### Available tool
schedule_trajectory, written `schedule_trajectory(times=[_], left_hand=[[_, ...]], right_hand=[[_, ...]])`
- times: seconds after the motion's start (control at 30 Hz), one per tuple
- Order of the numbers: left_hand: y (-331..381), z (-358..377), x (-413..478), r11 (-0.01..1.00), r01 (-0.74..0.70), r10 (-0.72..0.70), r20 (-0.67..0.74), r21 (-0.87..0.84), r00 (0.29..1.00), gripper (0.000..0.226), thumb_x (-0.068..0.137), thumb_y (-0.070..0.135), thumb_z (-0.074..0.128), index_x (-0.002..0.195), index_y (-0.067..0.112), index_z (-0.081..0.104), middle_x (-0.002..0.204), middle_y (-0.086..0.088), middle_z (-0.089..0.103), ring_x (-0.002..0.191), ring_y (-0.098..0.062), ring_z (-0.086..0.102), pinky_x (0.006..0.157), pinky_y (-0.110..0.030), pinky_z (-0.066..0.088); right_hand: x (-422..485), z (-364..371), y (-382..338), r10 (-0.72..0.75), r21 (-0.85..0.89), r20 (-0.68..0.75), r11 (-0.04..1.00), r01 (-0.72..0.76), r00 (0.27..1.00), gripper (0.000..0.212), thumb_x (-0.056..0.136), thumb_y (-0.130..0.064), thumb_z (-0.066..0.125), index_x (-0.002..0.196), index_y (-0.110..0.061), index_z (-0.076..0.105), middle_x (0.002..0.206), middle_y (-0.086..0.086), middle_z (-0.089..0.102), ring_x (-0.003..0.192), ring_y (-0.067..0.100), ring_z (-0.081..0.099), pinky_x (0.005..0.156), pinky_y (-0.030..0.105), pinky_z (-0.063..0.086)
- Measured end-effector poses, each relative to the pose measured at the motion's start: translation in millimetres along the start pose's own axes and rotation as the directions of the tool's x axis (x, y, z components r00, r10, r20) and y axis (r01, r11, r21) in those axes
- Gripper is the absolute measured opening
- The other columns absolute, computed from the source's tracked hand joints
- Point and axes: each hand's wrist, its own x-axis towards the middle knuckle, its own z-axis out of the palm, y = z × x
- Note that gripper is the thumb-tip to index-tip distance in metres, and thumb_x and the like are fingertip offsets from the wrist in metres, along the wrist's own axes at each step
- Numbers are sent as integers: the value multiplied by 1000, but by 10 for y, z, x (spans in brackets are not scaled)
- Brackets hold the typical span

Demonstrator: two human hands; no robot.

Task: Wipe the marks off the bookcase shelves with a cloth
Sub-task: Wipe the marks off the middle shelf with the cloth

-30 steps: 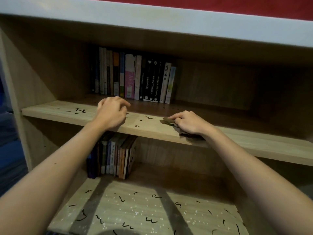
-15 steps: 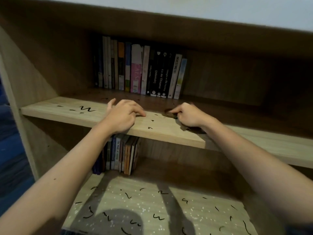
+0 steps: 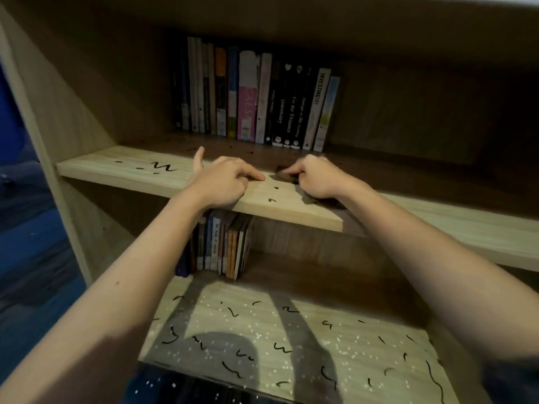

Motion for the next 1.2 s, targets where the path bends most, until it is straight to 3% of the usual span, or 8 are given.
schedule_trajectory(times=[0.13,0.23,0.43,0.6,0.77,0.9,1.03,1.2], left_hand=[[-2,-46,6,998,32,-31,11,-53,999,35,95,21,40,108,48,58,137,15,46,137,-9,24,110,-51,-15],[-1,-18,12,998,44,-44,13,-41,999,35,96,22,40,107,50,57,138,15,45,138,-8,22,110,-51,-17],[-77,54,70,1000,9,-9,-17,-14,1000,35,97,23,37,104,54,52,134,20,47,137,-5,23,110,-53,-18],[-67,88,70,1000,5,-5,-34,2,999,36,96,22,36,108,50,55,133,19,48,137,-5,24,108,-53,-19],[-58,4,46,1000,-12,12,-5,-10,1000,35,96,24,36,110,48,57,132,18,48,136,-6,24,108,-56,-18],[-76,20,52,999,-54,53,7,9,999,38,96,24,33,113,47,58,132,19,49,138,-6,22,107,-57,-20],[-99,33,53,997,-70,70,-36,18,997,35,95,25,35,110,45,61,132,13,52,135,-9,30,106,-56,-20],[-100,46,49,997,-66,66,-5,39,998,40,95,22,31,119,42,55,139,11,45,139,-9,21,104,-58,-22]], right_hand=[[269,37,23,5,-7,28,1000,-4,1000,46,88,0,46,132,-12,51,134,8,52,117,22,51,98,32,42],[97,-64,74,-96,-22,49,995,97,994,45,87,3,44,126,-15,57,124,6,59,98,16,56,87,28,47],[-722,-258,436,-258,-41,61,965,261,964,45,92,-1,39,123,-26,58,115,-6,55,102,13,48,87,24,40],[-357,-104,273,-167,-31,31,985,168,985,50,88,3,35,124,-23,58,121,0,55,108,24,48,93,42,43],[92,-58,-29,62,32,36,997,-63,997,51,86,4,39,125,-24,58,123,7,59,95,22,57,81,33,48],[-321,-4,-51,82,-23,-62,996,-84,995,52,90,-2,30,123,-30,58,126,3,52,116,28,39,101,46,33],[-908,74,-135,50,0,-181,999,-51,982,45,94,-4,32,122,-25,59,105,-4,51,101,22,37,92,38,33],[-463,37,-203,168,7,-94,986,-168,981,52,88,-2,30,118,-30,62,125,4,53,115,35,40,101,52,33]])
